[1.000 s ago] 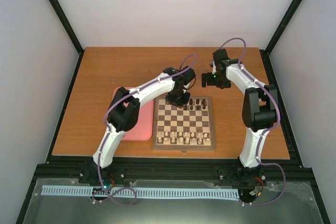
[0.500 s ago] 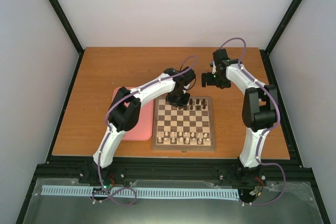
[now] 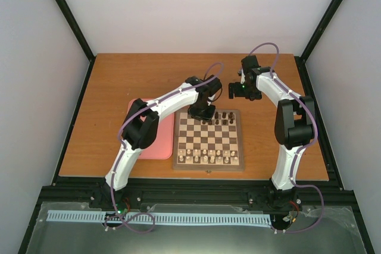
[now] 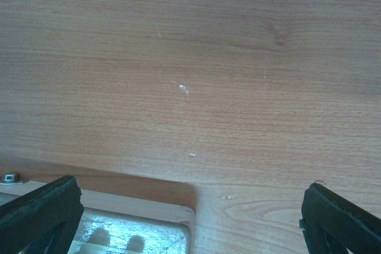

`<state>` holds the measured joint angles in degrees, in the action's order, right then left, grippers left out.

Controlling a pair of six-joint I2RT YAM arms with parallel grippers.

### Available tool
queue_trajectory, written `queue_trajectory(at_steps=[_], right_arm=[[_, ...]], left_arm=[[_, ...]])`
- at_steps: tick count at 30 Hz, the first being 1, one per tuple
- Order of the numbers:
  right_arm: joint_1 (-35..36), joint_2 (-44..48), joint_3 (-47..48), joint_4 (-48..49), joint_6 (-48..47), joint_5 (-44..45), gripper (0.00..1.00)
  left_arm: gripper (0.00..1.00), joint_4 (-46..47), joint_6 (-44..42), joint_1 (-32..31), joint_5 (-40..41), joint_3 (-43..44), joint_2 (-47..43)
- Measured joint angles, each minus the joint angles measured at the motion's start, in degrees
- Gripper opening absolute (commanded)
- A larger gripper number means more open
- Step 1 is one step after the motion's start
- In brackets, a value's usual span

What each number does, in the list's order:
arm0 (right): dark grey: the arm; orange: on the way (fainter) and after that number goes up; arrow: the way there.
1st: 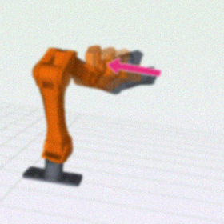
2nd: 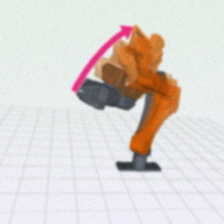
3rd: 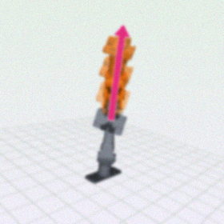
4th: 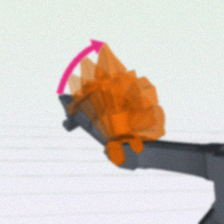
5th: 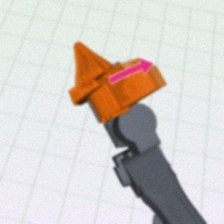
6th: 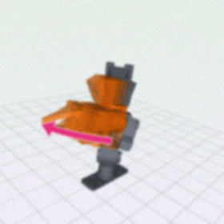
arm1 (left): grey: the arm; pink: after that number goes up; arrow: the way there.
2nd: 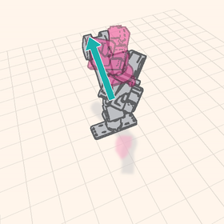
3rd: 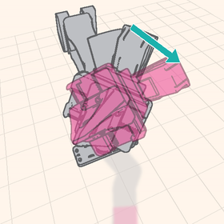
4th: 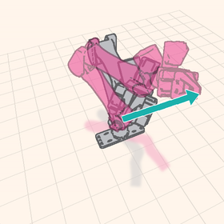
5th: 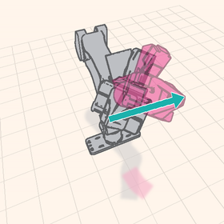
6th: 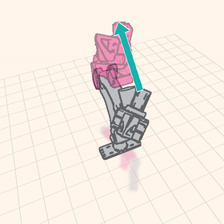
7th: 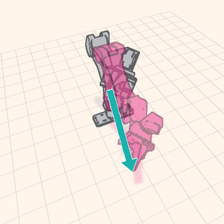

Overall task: Set up the chess pieces on the board
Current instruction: Place the chess piece on the chessboard, then pick up the chess piece from the storage box.

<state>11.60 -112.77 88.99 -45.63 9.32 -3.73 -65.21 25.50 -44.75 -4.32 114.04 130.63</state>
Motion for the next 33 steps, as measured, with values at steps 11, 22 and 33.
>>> queue_trajectory(at_steps=[11, 22, 33], right_arm=[[0.0, 0.0, 0.0, 0.0, 0.0, -0.2, 1.0], [0.0, 0.0, 0.0, 0.0, 0.0, -0.4, 1.0], [0.0, 0.0, -0.2, 0.0, 0.0, -1.4, 1.0]], left_arm=[[0.43, -0.7, 0.0, 0.0, 0.8, -0.2, -6.8], [0.78, -1.7, 2.8, 6.3, 10.1, -19.1, -34.6], [0.76, 0.8, 9.4, 25.8, 11.0, -44.7, -44.0]])
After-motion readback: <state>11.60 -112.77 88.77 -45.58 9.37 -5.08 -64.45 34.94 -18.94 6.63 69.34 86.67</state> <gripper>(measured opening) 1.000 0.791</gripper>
